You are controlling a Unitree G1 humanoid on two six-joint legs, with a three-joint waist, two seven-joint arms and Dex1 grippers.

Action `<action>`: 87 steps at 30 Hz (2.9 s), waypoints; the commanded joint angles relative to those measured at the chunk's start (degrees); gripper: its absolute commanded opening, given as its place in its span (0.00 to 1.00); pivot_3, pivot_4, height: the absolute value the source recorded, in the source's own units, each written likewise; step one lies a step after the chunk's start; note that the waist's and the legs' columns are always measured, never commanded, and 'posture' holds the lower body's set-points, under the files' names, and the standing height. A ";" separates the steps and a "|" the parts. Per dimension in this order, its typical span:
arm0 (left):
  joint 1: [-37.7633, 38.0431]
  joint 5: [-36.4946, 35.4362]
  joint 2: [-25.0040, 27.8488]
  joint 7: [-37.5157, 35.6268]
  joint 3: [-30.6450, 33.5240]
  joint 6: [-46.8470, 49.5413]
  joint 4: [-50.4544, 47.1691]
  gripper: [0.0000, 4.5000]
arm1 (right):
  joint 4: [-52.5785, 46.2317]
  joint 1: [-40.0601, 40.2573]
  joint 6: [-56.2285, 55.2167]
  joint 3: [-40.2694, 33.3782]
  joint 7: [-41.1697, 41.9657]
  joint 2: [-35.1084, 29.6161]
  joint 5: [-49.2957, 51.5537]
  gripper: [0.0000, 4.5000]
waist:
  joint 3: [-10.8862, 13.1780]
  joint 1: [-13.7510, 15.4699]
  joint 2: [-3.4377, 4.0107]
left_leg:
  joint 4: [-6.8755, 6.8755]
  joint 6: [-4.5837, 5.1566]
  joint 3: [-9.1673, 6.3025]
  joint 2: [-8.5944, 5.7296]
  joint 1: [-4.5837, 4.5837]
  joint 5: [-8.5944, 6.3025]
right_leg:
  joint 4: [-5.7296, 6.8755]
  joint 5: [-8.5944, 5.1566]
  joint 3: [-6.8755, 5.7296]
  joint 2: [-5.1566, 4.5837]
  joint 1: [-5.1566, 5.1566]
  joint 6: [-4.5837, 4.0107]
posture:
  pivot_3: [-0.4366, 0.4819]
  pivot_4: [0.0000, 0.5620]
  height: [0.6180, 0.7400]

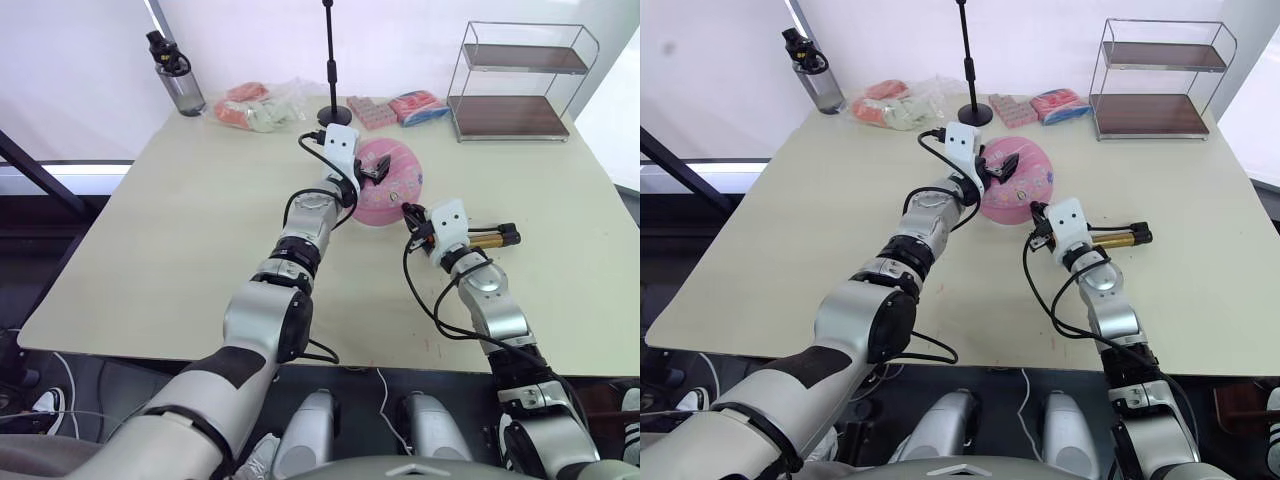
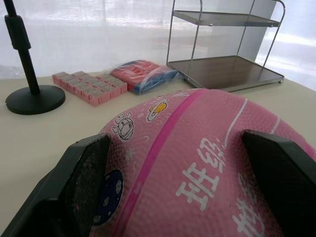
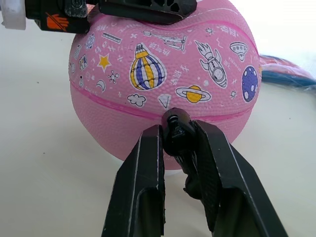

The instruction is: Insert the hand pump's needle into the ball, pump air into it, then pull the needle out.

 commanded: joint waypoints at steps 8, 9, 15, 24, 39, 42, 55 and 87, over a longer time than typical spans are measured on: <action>4.15 2.23 -0.10 7.13 -0.43 5.41 6.26 1.00 | -11.13 6.20 -0.24 -2.09 0.38 -2.81 1.45 0.08 | -0.46 0.54 0.24 | -0.03 0.02 -0.06 -0.02 -0.03 -0.01 | -0.25 -0.01 -0.14 -0.05 0.14 0.01 | 0.48 0.27 0.93; 4.18 2.15 -0.15 7.23 -0.40 5.37 6.34 1.00 | -12.15 6.93 -0.13 -2.14 0.48 -3.32 1.29 0.08 | -0.48 0.57 0.26 | -0.03 0.03 -0.15 -0.05 -0.03 -0.02 | -0.33 -0.01 -0.24 -0.09 0.22 0.02 | 0.48 0.27 0.93; 4.23 2.25 -0.37 8.53 -0.64 5.40 6.80 1.00 | -16.89 10.23 1.65 -2.73 0.60 -5.01 1.79 0.08 | -0.55 0.89 0.33 | -0.04 0.05 -0.51 -0.19 -0.01 -0.03 | -0.46 -0.05 -0.59 -0.21 0.46 0.07 | 0.48 0.27 0.93; 4.78 3.56 -0.30 10.05 -1.82 5.06 7.25 1.00 | -21.06 12.50 4.14 -3.20 1.19 -7.66 1.72 0.08 | -0.58 1.06 0.38 | -0.04 0.05 -0.73 -0.25 0.20 -0.03 | -0.52 -0.18 -0.79 -0.25 0.80 0.27 | 0.48 0.27 0.93; 6.91 5.43 -0.19 12.12 -4.80 4.31 7.76 1.00 | -21.94 15.22 -0.15 0.63 3.38 -15.02 -4.67 0.08 | -0.91 1.61 0.38 | -0.16 0.04 -0.79 -0.32 0.37 -0.03 | -0.60 -0.27 -0.82 -0.32 0.99 0.41 | 0.48 0.27 0.93; 7.29 5.74 0.01 12.41 -5.54 4.23 7.84 1.00 | -22.85 15.74 0.08 0.06 3.59 -15.21 -4.45 0.08 | -1.13 1.62 0.37 | -0.20 0.05 -0.78 -0.32 0.39 -0.03 | -0.65 -0.28 -0.82 -0.33 1.02 0.41 | 0.48 0.27 0.93; 7.43 6.16 -0.19 13.45 -6.05 4.34 7.96 1.00 | -23.89 17.70 -2.52 0.01 2.95 -17.34 -7.79 0.08 | -1.42 1.33 0.19 | -0.22 0.05 -0.81 -0.35 0.41 -0.04 | -0.69 -0.30 -0.83 -0.37 1.04 0.44 | 0.48 0.27 0.93; 2.71 0.79 -1.75 2.57 1.11 -1.80 2.93 1.00 | -18.29 19.72 -7.14 -1.85 4.16 -17.01 -5.23 0.08 | -1.07 -1.74 -0.25 | -0.54 -0.13 -0.63 0.09 1.26 -0.12 | -0.82 -0.30 -0.69 -0.28 1.53 0.50 | 0.48 0.27 0.93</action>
